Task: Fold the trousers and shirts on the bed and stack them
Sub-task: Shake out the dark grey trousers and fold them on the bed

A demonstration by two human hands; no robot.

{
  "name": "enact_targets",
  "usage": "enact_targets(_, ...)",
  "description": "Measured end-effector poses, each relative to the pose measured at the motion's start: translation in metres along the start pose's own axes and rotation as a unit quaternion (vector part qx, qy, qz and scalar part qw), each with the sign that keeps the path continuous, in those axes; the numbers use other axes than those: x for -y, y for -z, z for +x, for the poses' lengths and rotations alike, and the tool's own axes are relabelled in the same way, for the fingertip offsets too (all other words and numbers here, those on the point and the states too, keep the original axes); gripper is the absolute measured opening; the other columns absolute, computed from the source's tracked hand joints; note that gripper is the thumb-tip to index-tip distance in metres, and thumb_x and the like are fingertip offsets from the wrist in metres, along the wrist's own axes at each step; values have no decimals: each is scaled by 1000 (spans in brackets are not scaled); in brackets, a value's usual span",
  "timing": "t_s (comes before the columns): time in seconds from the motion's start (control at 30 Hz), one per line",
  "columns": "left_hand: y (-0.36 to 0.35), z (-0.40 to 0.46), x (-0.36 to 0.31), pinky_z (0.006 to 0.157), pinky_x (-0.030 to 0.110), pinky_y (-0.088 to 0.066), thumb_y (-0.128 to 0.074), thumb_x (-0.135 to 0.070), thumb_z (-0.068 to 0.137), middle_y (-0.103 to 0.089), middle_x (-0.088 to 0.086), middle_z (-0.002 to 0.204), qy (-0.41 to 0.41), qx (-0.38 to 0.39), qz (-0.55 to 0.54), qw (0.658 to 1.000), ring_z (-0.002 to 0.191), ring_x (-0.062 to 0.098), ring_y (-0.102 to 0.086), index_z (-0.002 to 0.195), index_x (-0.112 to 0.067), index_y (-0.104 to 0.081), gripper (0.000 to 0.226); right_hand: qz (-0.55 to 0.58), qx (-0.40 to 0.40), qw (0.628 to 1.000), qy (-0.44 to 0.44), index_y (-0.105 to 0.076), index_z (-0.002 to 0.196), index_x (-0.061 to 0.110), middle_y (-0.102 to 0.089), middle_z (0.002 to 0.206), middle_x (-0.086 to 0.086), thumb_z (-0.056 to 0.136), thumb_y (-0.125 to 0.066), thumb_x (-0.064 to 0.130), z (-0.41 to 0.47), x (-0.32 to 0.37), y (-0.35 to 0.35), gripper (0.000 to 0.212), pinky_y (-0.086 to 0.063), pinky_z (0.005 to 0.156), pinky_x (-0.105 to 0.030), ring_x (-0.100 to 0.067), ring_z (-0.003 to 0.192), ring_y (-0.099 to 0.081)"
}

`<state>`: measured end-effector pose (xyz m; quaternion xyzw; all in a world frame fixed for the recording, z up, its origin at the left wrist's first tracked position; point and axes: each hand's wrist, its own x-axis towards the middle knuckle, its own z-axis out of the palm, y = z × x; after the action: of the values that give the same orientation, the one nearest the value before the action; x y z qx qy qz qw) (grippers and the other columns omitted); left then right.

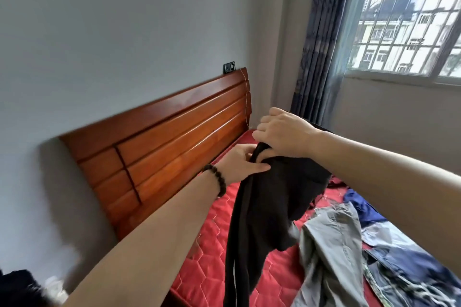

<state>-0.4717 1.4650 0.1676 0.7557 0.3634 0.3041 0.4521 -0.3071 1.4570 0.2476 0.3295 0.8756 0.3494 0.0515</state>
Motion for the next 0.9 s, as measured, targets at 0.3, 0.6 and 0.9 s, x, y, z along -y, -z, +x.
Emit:
enact_targets(0.3,-2,4,16,90,33,-53,-60,2,89,-69,14,111,-1,34,-156,987,104,25,-66,112,-1,-66,24,320,-4,905,-281,-37,136,35,-43,138,3,49,-39,99,-45,-45,-27,108,-32,108,-44,-19,130,-38)
enact_targets(0.6,8,69,14,89,34,-52,-63,-9,88,-71,13,105,8,10,-231,973,103,27,-65,99,-9,-74,15,745,107,423,-505,2,149,43,-27,155,-12,30,-67,90,-125,-3,-152,146,-39,103,-53,-34,130,-44)
enact_targets(0.9,13,144,14,81,33,-55,-59,-5,84,-69,17,111,37,49,-342,938,102,28,-67,109,-3,-69,27,910,-60,125,-391,-62,126,13,-63,126,-9,83,-56,56,-107,-20,-206,62,-48,91,-36,-21,115,-61)
